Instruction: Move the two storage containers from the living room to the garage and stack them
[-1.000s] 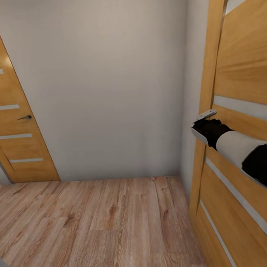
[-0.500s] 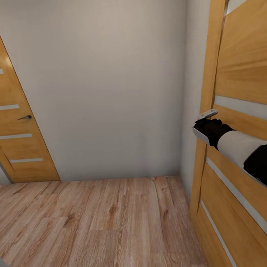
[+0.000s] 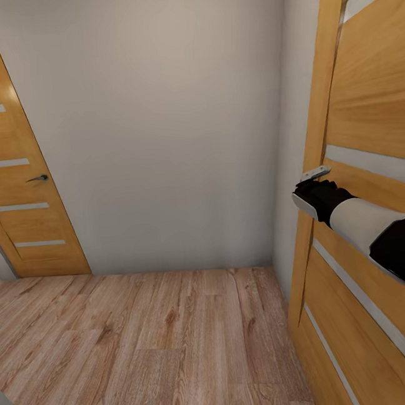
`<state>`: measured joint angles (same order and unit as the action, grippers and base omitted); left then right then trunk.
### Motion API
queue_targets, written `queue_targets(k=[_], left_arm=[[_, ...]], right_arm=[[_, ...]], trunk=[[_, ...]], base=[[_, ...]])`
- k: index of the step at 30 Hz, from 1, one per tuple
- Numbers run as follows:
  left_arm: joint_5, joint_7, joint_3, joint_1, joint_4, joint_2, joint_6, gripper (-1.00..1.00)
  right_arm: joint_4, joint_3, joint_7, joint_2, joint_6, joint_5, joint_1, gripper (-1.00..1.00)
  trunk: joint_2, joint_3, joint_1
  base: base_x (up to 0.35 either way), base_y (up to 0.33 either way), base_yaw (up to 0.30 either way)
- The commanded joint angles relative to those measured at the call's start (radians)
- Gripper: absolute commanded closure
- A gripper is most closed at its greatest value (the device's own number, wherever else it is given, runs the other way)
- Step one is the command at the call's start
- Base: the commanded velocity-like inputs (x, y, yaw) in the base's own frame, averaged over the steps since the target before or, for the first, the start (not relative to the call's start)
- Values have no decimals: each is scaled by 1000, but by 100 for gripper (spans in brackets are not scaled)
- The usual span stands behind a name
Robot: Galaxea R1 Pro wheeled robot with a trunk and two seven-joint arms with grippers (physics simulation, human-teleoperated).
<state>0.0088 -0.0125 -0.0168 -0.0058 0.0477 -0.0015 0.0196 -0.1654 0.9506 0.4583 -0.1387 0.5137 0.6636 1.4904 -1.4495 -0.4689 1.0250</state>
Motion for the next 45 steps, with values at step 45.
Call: queue_targets(k=[45], left_arm=[[3, 0, -5, 0, 0, 0, 2, -100]], right_arm=[[-220, 24, 9, 313, -32, 258, -237, -100]], trunk=[[-1, -1, 0]], base=[[0, 0, 0]])
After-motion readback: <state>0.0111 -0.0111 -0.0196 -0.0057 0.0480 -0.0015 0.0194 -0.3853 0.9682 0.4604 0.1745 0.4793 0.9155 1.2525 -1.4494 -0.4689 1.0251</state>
